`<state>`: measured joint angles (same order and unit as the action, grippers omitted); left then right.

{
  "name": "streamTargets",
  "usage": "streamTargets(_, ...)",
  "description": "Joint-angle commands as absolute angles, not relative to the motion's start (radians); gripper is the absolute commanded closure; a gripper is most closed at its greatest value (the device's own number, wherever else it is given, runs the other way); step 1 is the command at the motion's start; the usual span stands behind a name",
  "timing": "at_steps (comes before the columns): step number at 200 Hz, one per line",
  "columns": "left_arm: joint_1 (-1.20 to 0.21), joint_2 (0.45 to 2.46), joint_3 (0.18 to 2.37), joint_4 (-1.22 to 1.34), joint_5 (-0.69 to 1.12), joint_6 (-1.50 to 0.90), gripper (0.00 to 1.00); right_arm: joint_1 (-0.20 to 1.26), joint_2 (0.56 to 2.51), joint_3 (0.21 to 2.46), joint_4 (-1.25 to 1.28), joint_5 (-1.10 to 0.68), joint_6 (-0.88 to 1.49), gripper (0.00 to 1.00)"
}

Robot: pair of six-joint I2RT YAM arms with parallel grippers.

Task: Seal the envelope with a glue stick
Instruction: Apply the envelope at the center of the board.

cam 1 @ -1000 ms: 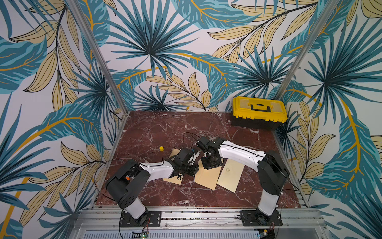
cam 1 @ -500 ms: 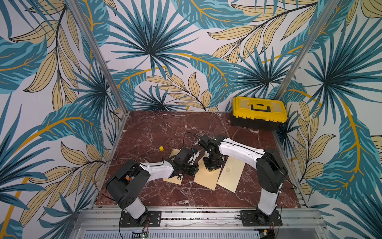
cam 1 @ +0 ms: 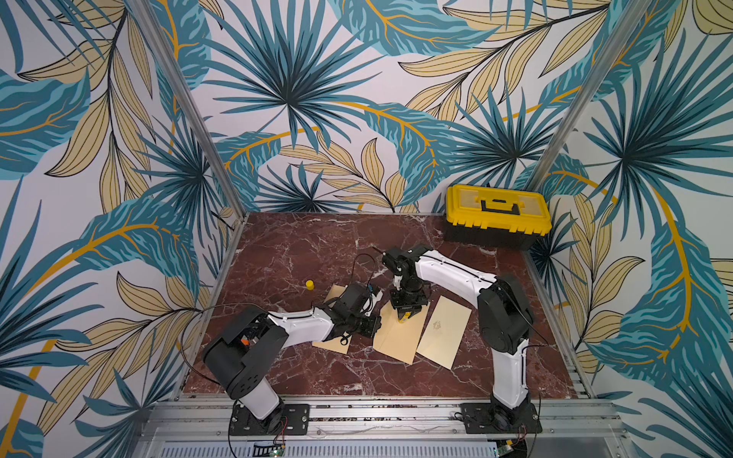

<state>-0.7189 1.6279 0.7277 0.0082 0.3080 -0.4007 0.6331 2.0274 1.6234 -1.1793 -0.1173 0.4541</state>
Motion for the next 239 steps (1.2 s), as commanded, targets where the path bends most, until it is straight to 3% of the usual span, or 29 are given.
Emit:
streamTargets(1,-0.719,1.638,0.719,0.002,0.314,-0.396,1.00,0.623,2.076,1.590,-1.140,0.015,0.442,1.00)
streamTargets(35,-0.719,1.641,0.721,0.005,0.318,-0.396,1.00,0.625,2.050,1.548,-1.157,0.014,0.437,1.00)
streamTargets(105,-0.719,1.645,0.719,0.008,0.317,-0.398,1.00,0.630,2.042,1.539,-1.167,-0.287,0.417,1.00)
streamTargets(192,-0.719,1.638,0.716,0.006,0.314,-0.396,1.00,0.629,2.105,1.581,-1.103,0.131,0.442,1.00)
streamTargets(217,-0.719,1.638,0.715,0.008,0.314,-0.397,1.00,0.627,2.072,1.537,-1.064,0.160,0.441,1.00)
streamTargets(239,-0.718,1.635,0.712,0.009,0.314,-0.398,1.00,0.627,2.062,1.529,-1.076,0.034,0.424,1.00)
